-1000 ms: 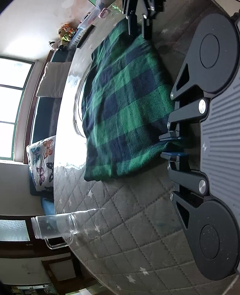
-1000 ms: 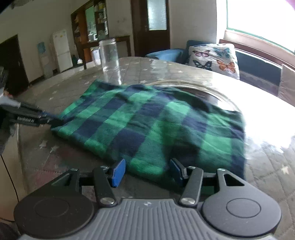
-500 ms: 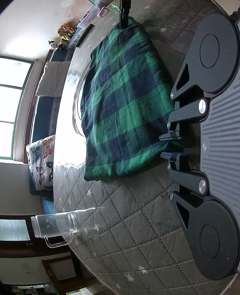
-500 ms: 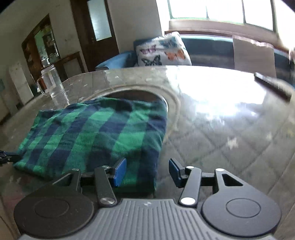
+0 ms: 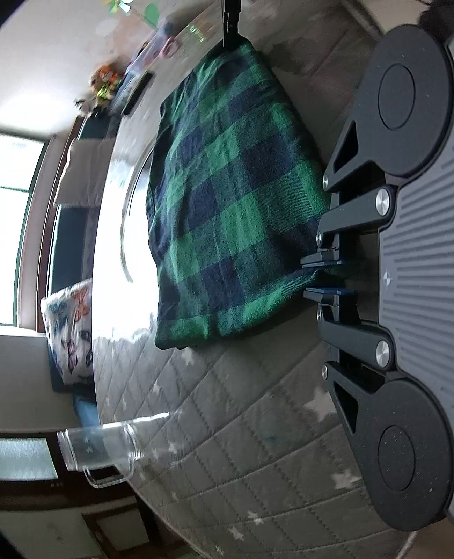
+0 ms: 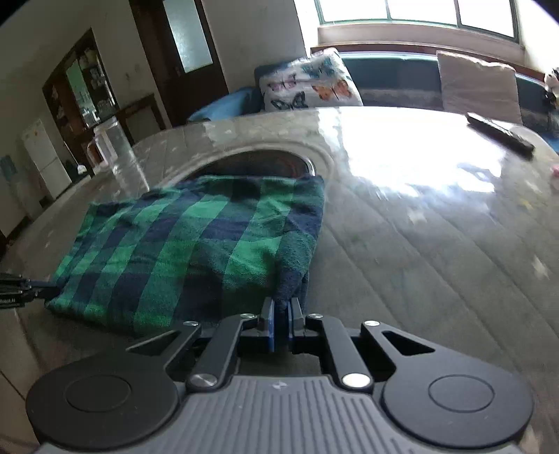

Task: Fold clothes

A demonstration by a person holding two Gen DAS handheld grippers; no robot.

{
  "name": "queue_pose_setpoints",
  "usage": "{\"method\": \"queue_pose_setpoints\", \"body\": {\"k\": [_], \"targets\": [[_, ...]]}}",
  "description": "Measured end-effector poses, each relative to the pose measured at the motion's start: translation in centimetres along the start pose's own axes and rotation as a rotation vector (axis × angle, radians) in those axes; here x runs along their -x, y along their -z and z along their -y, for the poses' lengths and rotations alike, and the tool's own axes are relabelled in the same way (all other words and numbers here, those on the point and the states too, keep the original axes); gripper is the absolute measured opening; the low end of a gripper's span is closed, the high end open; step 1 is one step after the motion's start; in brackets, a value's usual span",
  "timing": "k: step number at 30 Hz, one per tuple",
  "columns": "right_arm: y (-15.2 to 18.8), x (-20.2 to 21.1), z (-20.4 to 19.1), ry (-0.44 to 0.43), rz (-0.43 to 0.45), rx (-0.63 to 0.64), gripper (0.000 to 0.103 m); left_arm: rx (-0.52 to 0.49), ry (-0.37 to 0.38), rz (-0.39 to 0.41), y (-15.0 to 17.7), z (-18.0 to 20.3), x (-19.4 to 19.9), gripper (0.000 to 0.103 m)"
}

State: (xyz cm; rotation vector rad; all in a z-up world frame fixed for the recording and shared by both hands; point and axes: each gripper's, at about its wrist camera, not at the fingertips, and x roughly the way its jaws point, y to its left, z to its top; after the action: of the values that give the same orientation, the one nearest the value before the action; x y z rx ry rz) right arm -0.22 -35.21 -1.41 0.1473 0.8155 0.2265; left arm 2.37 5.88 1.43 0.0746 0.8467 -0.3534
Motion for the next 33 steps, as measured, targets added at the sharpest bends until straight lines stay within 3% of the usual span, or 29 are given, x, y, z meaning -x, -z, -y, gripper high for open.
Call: {"method": "queue_pose_setpoints", "body": {"k": [3, 5, 7, 14, 19, 23, 33], "targets": [[1.0, 1.7, -0.1, 0.039, 0.005, 0.017, 0.019, -0.019, 0.0, 0.007, 0.1, 0.4, 0.7, 0.016], [1.1, 2.8, -0.3, 0.063, 0.03, 0.037, 0.02, -0.021, -0.014, 0.025, -0.3, 0.2, 1.1, 0.032], [0.6, 3.5, -0.8, 0.076, 0.066, 0.059, 0.02, -0.019, -0.029, 0.051, -0.9, 0.0, 1.4, 0.038], [-2.3, 0.5, -2.5, 0.042, 0.101, 0.121, 0.02, 0.0, -0.04, 0.123, -3.7, -0.2, 0.5, 0.036], [-2.3, -2.5, -2.0, 0.049, 0.056, 0.111, 0.022, 0.022, -0.048, 0.097, -5.3, -0.9, -2.4, 0.036], [-2.2, -3.0, -0.7, 0.067, 0.027, 0.071, 0.022, 0.041, -0.063, 0.064, -6.3, -1.9, -4.5, 0.029], [-6.4, -5.5, -0.7, 0.067, 0.05, 0.086, 0.022, 0.018, -0.026, 0.088, -9.6, -1.1, -6.9, 0.024]]}}
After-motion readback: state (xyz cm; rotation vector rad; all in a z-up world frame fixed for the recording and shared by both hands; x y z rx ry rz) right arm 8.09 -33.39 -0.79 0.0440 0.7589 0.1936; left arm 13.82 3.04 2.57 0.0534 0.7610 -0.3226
